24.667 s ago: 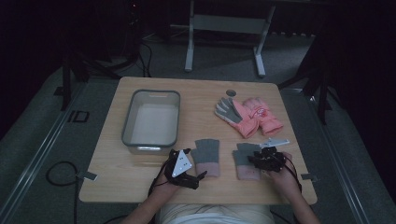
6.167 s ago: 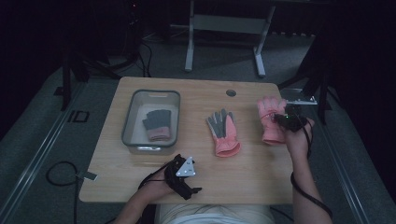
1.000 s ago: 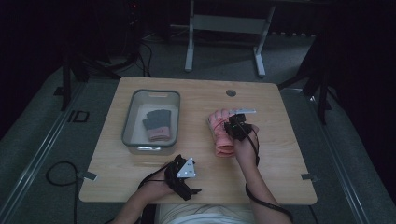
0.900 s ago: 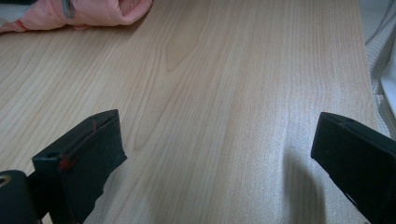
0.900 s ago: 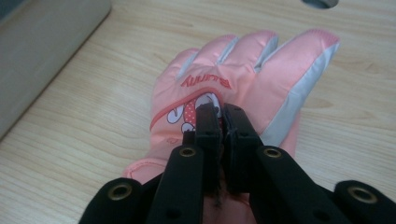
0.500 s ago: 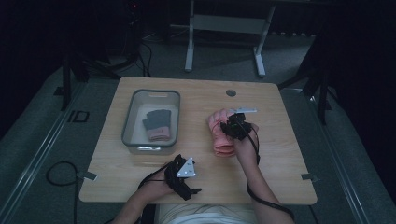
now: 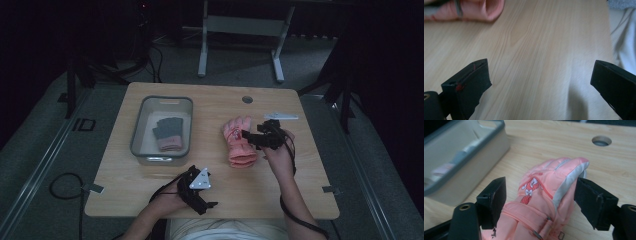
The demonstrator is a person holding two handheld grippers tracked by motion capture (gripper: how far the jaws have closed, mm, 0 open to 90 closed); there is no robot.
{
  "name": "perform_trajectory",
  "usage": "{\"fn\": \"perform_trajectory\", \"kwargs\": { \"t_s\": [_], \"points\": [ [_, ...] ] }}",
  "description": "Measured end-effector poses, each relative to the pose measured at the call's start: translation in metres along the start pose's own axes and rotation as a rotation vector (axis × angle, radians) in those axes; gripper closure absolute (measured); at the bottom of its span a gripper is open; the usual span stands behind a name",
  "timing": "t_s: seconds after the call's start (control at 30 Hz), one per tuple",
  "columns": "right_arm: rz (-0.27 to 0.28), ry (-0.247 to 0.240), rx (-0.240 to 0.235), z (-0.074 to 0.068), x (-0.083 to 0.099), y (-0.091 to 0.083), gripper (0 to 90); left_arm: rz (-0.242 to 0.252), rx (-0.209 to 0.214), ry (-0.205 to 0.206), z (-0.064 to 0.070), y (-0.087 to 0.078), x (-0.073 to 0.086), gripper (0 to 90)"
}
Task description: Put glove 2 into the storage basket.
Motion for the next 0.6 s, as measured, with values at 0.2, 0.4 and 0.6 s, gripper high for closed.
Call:
{"fn": "perform_trajectory", "kwargs": {
  "t_s": [0.2, 0.4, 0.6],
  "points": [
    [0.036, -0.042, 0.015, 0.019, 0.001, -0.013, 19.8, 0.076, 0.019, -0.033, -0.001, -0.006, -0.027, 2.0],
    [0.057, -0.112, 0.027, 0.037, 0.003, -0.016, 14.4, 0.045, -0.07, -0.05, -0.018, -0.009, -0.046, 2.0],
    [0.043, -0.141, -0.008, 0.045, 0.004, -0.019, 14.2, 0.022, -0.113, -0.034, -0.042, -0.011, -0.076, 2.0]
  ]
}}
Point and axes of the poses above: each handheld gripper's, and its own axes: y roughly forward along the jaws, x roughly out of its underside, z roughly to its right, the point moved 6 cm from there along y, roughly forward along the jaws, and after that the axes turned 15 degrees about x, right-handed, at the moved point
